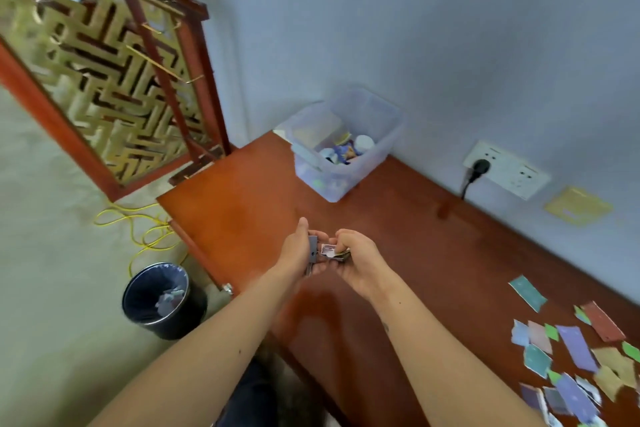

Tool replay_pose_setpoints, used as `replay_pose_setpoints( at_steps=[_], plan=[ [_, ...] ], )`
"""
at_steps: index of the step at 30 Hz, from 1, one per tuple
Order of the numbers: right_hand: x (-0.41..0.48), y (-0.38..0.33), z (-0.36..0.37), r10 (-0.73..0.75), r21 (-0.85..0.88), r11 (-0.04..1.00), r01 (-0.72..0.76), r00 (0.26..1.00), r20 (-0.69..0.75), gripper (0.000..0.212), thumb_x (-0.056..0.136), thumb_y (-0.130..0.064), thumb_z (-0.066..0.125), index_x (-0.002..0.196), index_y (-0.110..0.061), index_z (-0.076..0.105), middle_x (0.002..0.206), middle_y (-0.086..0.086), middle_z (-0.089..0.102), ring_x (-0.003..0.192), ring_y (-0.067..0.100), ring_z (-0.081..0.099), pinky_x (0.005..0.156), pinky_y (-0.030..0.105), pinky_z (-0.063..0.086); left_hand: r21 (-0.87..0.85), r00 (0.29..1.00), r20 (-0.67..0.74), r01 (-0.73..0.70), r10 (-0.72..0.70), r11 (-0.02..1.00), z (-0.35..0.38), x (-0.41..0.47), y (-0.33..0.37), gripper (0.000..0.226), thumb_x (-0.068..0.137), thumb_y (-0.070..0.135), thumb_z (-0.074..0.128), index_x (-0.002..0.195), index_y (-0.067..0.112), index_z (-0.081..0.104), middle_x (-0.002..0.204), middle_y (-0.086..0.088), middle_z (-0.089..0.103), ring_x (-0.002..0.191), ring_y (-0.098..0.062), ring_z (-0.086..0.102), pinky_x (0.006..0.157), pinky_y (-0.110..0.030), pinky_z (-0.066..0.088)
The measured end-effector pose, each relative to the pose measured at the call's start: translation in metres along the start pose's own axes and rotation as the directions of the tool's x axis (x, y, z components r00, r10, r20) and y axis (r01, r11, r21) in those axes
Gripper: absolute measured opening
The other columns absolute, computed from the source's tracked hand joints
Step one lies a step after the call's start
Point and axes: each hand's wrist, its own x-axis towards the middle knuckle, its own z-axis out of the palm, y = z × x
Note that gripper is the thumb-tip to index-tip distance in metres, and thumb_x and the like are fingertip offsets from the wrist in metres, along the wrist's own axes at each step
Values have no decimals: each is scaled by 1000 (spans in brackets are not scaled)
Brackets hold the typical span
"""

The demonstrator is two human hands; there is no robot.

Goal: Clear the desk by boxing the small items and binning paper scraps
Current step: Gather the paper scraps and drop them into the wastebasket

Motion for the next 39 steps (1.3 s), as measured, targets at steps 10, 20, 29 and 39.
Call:
replay_pose_setpoints(
  at_steps=[10,20,29,39],
  plan=[
    [73,44,176,89,-225,973,-60,989,121,42,75,26,38,94,-8,53,111,23,61,96,34,65,70,38,55,-173,984,-174,-2,-28,985,-161,63,52,45,104,40,31,91,12,65,77,-7,67,56,-14,60,43,-21,47],
    [163,125,350,258,-449,880,-157,950,174,46,60,20,49,100,0,59,98,24,64,88,40,64,68,35,50,-478,906,-376,-11,-193,878,-335,154,67,31,97,22,39,79,16,64,77,-6,65,65,-21,58,58,-29,41],
    [241,226,437,373,-668,710,-221,923,91,43,71,22,42,86,-12,62,87,15,66,82,28,63,67,28,47,-675,802,-443,-3,-402,738,-456,221,29,31,97,18,44,72,13,62,58,-6,65,62,-24,55,62,-31,43],
    [345,340,453,402,-771,564,-295,914,-55,38,73,12,47,89,-15,68,103,16,68,90,30,65,85,42,54,-747,783,-318,140,-534,650,-535,310,-46,51,101,45,38,121,5,62,80,-11,65,50,-17,59,40,-20,45]
  ],
)
